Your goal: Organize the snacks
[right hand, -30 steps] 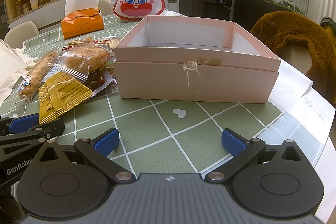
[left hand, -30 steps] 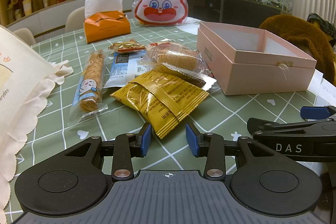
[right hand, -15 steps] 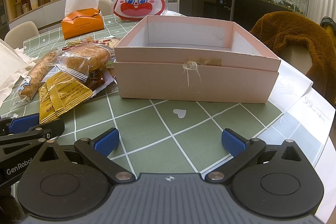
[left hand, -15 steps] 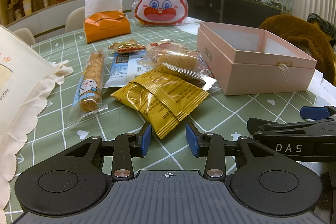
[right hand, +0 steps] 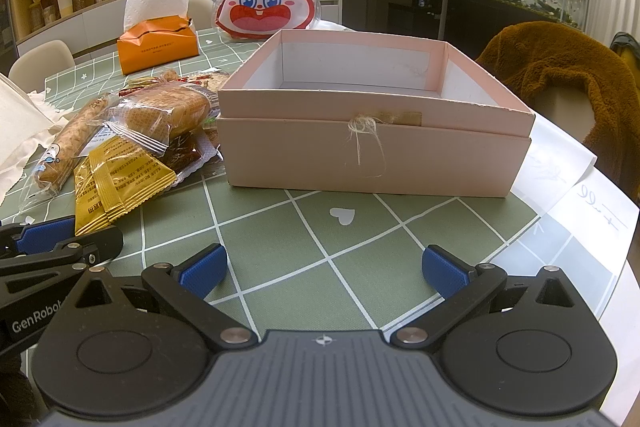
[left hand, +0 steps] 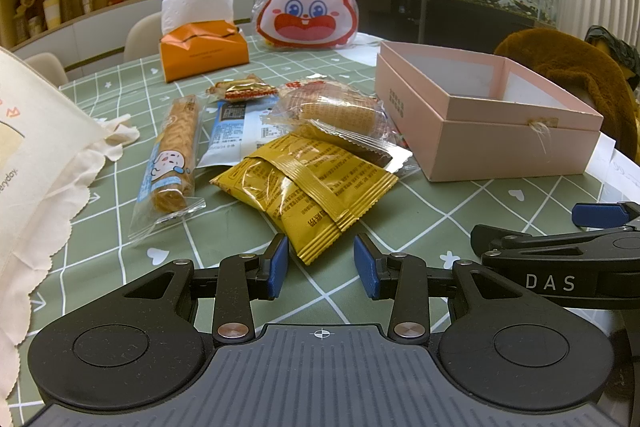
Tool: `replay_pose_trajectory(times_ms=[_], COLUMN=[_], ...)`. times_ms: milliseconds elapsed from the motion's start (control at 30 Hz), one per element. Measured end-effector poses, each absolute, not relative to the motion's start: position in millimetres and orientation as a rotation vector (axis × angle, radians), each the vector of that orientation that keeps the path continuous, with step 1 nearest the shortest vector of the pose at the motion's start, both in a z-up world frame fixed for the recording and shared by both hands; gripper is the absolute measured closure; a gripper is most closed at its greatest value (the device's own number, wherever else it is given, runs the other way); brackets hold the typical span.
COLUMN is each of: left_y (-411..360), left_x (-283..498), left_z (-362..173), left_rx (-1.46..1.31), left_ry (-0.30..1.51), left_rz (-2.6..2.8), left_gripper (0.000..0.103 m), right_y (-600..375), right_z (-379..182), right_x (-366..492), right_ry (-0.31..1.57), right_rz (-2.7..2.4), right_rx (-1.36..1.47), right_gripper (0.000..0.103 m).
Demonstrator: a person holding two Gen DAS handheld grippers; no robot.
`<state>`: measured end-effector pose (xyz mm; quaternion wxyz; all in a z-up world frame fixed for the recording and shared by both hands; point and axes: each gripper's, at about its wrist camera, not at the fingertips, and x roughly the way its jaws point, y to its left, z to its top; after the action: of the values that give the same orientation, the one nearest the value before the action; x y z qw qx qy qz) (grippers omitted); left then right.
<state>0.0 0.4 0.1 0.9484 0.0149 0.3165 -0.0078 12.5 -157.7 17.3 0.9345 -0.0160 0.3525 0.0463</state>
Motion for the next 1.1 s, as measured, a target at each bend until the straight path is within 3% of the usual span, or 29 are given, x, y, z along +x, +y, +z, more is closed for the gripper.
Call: replay_pose_trajectory(times_ms=[700,867,900,967,1100], left_y=[0,8,12,16,45], left_x=[0,17,25,34,55], left_z=[0,12,17,24,43], left_rx=[0.033,0.034,0.034,0.033,-0.167], left_ry=[0.649,0.771,0.828,0.905,1.030], left_rz=[-0.016,-0.055,-0.076,-0.105,-0.158], left_gripper=[0.061,0.061,0.064,0.079,0.080], right_y=[-160,-163,-162,-160,-159], right_z=[18,26,26,28,30], right_x=[12,19,22,26,32], right_ry=[0.721,0.815,0.855,0.926,0.975], right_rz=[0.095,0.128,0.129,0.134,0.129], right_rx=[-0.033,-0.048,-0.050,-0.056,-0.058], right_gripper=[0.000,0.000,0.000,0.000,0.000])
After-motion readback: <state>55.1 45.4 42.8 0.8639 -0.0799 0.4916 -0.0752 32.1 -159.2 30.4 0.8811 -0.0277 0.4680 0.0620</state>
